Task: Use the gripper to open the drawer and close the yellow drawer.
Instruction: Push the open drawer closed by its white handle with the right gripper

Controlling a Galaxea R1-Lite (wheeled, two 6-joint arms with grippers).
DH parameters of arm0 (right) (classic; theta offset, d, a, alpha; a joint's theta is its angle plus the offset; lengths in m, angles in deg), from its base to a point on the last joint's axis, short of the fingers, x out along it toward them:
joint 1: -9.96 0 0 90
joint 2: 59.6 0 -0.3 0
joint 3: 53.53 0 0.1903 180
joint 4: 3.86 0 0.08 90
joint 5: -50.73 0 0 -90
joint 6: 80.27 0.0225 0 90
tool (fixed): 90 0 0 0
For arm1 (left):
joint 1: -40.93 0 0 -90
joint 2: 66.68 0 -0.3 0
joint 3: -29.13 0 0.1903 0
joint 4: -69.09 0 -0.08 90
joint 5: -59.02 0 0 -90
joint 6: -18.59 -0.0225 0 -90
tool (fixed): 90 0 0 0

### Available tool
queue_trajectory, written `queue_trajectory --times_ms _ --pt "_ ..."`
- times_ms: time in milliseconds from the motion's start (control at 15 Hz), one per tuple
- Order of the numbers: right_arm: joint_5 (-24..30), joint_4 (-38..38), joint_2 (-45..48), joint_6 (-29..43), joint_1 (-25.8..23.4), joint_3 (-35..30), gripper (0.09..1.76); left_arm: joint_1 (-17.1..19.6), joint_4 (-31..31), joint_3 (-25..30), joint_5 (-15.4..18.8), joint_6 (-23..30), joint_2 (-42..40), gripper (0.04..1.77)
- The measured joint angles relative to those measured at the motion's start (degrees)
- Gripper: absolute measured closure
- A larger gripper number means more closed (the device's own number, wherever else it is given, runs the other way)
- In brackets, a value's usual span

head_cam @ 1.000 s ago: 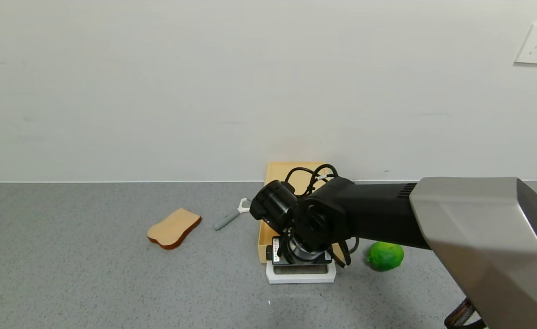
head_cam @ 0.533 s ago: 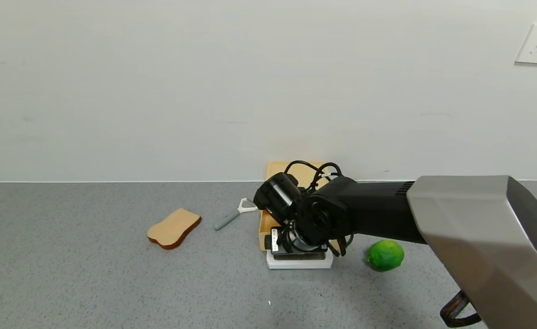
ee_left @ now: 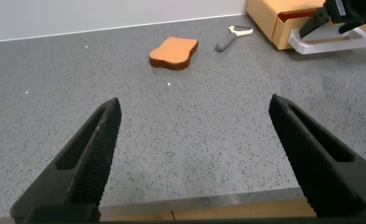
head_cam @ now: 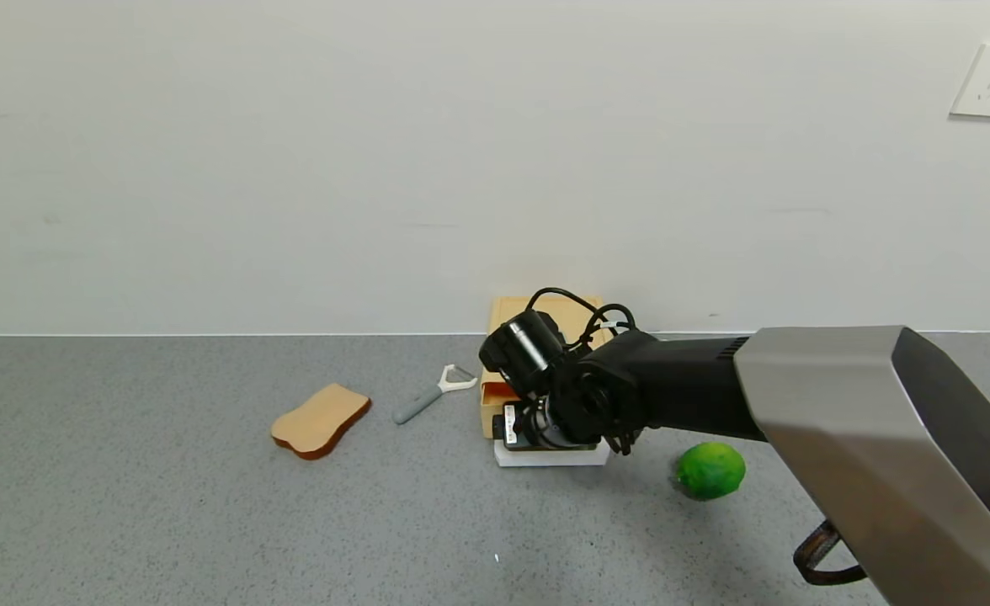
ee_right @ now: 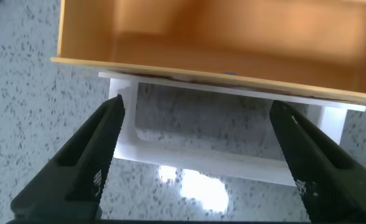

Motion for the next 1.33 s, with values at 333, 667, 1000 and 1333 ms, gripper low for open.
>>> queue_trajectory --times_ms 333,667,1000,1333 --pt "-0.82 -4.91 -1.07 -2.67 -0.23 0.0 0.14 0.0 -0.02 0.0 -0.02 0.0 0.0 0.09" --pt "-0.77 -9.0 -1.9 -6.06 -1.68 0.0 0.14 0.0 0.0 0.0 0.0 -0.02 0.0 0.09" --pt "-0.74 -10.4 -2.1 -7.08 -1.85 0.0 0.14 0.0 0.0 0.0 0.0 -0.02 0.0 0.09" --pt "-0.63 -6.89 0.5 -7.16 -0.69 -0.11 0.14 0.0 0.02 0.0 0.0 0.0 0.0 0.09"
